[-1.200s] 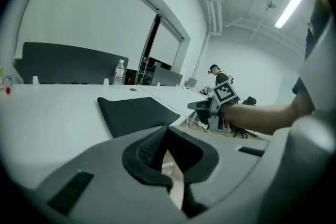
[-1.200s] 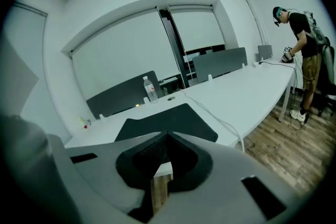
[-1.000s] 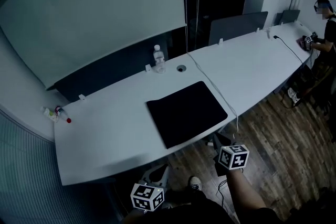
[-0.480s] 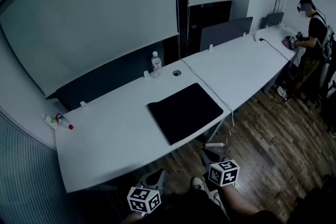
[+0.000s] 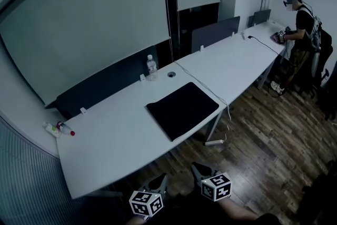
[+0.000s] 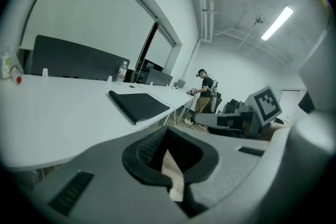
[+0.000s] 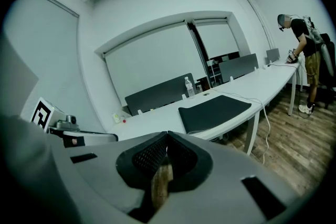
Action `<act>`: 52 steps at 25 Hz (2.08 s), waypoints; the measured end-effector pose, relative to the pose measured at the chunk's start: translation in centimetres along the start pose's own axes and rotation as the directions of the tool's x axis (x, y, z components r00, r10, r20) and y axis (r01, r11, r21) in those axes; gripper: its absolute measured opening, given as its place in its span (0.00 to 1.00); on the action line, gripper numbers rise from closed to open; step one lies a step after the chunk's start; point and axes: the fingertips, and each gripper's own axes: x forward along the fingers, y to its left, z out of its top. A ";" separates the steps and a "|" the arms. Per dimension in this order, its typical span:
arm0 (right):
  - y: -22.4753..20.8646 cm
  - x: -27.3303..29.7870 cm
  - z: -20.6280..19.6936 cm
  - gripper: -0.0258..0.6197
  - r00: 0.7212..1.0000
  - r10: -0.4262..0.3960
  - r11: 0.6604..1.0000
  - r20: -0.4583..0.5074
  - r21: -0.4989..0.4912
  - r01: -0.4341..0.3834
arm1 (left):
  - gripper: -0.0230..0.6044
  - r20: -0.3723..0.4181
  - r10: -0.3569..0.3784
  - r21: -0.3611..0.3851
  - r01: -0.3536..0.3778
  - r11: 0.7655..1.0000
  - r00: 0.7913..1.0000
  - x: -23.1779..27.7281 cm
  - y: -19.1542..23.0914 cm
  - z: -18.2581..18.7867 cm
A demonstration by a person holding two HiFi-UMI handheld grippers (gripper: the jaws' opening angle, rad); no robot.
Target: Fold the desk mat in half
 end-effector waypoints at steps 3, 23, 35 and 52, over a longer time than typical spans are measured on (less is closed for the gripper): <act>1.4 -0.9 -1.4 0.08 1.000 -0.015 1.000 0.000 0.000 0.015 | 0.05 -0.013 -0.032 0.005 0.032 0.999 0.999 -0.5 -0.3 -0.9; 4.4 -3.3 -3.6 0.08 1.000 0.009 0.999 -0.019 -0.030 -0.010 | 0.05 0.019 -0.043 -0.015 0.043 0.999 0.999 -3.5 -1.8 -2.0; 4.2 -4.6 -5.1 0.08 1.000 0.004 1.000 -0.027 -0.015 -0.005 | 0.05 -0.007 -0.051 -0.015 0.051 0.999 0.999 -3.7 -2.9 -3.2; 2.6 -6.6 -6.6 0.08 0.999 -0.016 1.000 -0.048 0.022 0.017 | 0.05 -0.046 -0.074 -0.004 0.074 0.997 0.996 -2.9 -5.1 -4.7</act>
